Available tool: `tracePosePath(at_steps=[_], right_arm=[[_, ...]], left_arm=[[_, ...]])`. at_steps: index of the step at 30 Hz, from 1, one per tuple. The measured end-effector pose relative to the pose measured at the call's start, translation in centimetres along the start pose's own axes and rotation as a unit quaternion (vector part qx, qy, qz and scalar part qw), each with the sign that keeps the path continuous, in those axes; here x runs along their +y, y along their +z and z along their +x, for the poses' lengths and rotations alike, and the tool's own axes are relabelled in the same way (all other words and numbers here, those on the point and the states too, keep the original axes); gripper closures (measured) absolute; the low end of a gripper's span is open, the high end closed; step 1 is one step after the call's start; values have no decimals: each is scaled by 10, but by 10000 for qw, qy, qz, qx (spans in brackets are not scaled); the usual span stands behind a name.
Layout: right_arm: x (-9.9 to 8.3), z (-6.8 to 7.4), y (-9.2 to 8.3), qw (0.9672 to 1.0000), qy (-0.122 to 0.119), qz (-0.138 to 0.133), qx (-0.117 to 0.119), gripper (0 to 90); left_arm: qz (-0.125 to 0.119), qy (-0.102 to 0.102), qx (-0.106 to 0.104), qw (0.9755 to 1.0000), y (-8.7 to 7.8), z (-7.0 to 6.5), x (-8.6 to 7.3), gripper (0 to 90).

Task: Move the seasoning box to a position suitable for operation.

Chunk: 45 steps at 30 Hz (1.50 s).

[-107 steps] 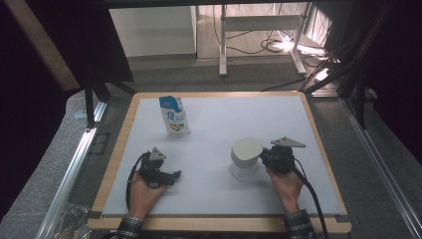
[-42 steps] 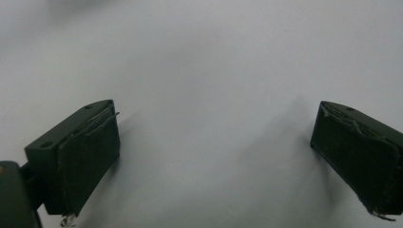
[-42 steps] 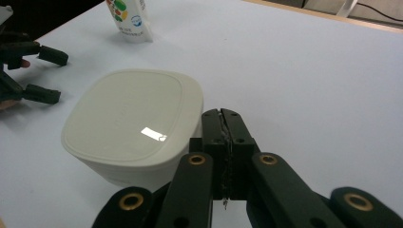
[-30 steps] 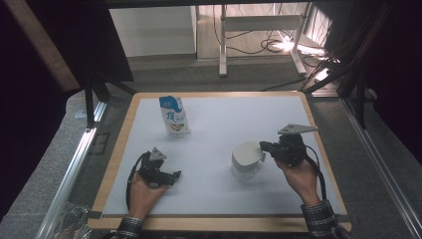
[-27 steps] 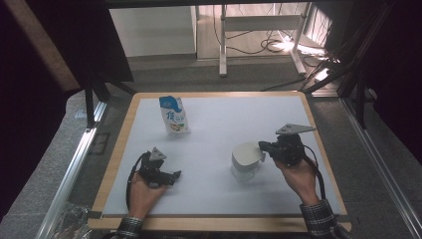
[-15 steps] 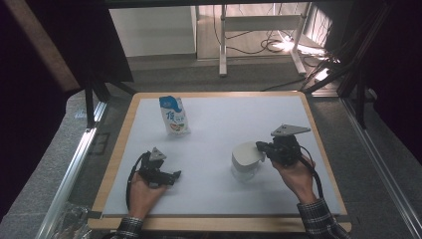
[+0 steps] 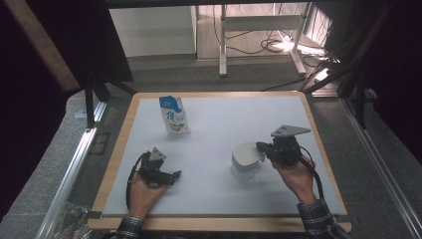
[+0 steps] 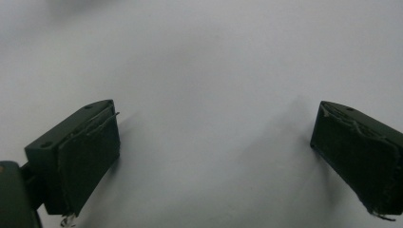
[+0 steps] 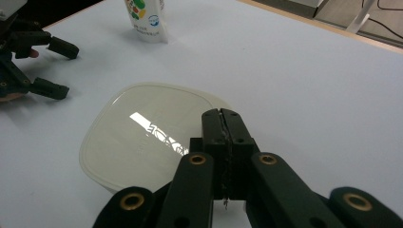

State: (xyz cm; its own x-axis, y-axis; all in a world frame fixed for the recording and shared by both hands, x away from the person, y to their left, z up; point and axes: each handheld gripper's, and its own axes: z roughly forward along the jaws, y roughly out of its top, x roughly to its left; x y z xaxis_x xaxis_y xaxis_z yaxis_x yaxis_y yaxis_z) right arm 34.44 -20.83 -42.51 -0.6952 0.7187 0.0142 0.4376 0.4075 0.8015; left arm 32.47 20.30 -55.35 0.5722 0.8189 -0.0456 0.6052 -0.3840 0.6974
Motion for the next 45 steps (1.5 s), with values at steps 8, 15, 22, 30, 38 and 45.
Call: tracePosePath(at_steps=[8, 15, 22, 30, 38, 45], right_arm=[[-1, -3, -1, 10000, 79, -29, 16, 895], [-2, -4, -2, 9999, 105, -39, 21, 896], [-2, -4, -1, 9999, 92, -47, -12, 896], [-3, -5, -1, 9999, 74, -34, -120, 896], [-3, -6, -1, 9998, 92, -60, -156, 897], [-3, -6, 0, 9998, 113, -77, -169, 898]], left_arm=[[-1, -3, 2, 10000, 0, 0, 0, 24], [-1, 0, 1, 10000, 0, 0, 0, 24], [-2, 1, 0, 10000, 0, 0, 0, 24], [-1, 1, 1, 10000, 0, 0, 0, 24], [-2, 0, 0, 10000, 0, 0, 0, 24], [-1, 2, 0, 10000, 0, 0, 0, 24]])
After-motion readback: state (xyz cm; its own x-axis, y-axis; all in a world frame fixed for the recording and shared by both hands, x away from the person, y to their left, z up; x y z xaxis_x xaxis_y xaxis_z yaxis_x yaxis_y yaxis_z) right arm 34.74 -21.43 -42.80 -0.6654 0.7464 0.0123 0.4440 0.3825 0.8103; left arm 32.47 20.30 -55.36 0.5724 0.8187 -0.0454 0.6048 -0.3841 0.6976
